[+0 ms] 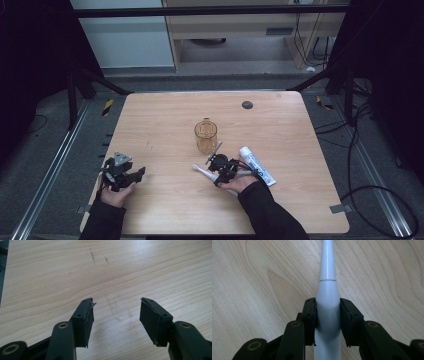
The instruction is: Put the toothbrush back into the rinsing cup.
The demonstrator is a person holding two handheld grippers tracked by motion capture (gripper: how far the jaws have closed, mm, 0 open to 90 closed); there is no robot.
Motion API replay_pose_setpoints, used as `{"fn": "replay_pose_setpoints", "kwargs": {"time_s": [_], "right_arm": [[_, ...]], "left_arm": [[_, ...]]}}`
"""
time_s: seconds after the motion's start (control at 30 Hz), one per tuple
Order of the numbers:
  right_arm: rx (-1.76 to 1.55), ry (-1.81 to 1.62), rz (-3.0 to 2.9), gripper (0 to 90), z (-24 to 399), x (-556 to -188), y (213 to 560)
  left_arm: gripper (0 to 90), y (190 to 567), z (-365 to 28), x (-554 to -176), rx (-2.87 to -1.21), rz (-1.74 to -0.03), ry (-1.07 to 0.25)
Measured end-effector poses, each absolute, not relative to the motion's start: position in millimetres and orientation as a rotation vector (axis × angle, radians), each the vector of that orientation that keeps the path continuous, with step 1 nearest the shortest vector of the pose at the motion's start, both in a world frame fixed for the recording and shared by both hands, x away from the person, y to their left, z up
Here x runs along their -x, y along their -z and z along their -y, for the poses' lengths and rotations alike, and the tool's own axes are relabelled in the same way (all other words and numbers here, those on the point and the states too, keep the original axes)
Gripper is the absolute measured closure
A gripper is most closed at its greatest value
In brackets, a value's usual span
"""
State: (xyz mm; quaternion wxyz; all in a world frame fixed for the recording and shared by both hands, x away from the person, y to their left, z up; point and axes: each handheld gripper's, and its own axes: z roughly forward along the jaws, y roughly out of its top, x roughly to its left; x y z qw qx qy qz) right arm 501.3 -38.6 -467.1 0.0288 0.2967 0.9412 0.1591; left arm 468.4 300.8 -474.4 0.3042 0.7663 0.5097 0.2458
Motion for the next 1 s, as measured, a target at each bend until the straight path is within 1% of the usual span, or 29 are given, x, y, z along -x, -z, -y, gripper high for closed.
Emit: {"fn": "replay_pose_setpoints", "kwargs": {"time_s": [1.0], "right_arm": [[-0.947, -0.799, -2.778, 67.4, 64.1, -494.2, 420.6]], "left_arm": [[44.5, 474.2, -300.1, -468.4, -2.028, -1.350, -0.647]]}}
